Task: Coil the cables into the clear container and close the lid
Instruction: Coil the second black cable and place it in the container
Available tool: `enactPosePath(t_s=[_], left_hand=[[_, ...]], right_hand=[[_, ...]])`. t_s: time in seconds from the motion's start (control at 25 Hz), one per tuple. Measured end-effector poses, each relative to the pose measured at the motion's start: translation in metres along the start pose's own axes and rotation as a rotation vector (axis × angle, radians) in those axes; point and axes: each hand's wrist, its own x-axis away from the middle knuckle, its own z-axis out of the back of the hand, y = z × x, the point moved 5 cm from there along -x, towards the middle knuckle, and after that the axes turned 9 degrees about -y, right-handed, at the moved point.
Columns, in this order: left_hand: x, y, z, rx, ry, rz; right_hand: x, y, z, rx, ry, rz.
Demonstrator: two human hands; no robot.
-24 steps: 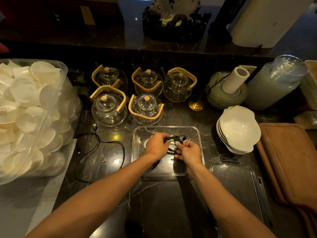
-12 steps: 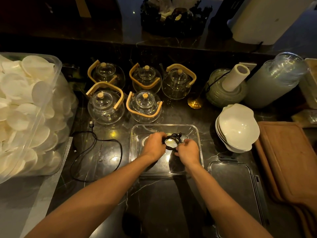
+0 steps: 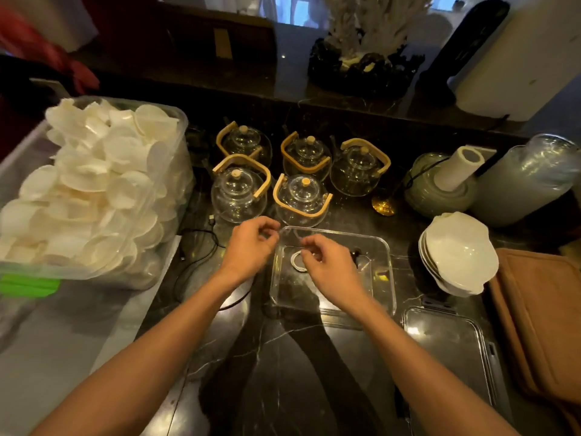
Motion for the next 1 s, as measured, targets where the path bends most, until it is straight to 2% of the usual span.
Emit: enactPosePath(t_s=[0.2,0.44,0.6,0.8,1.0], left_hand=[[0.047,-0.068,0.049,-0.001,0.123,0.231],[0.101,-0.143,0.045,-0.222,0.074,0.499],[0.114,-0.163,0.038,-0.264,0.042,0.538],[0.112,-0.174,0.036,-0.045,0.078,0.515],[0.104,-0.181,0.043,0.071,0.14,0.544]], right_hand=[[-0.022,-0.054,-0.067,0.235,-0.166,0.179],[-0.056,-0.06,-0.134,0.386,-0.356,0.116],[-0.078,-0.051,-0.158,0.442,-0.415,0.043],[-0.108,-0.051,-0.178,0.565,-0.407,0.022],[-0.121,-0.05,-0.189,0.649,-0.392,-0.036]])
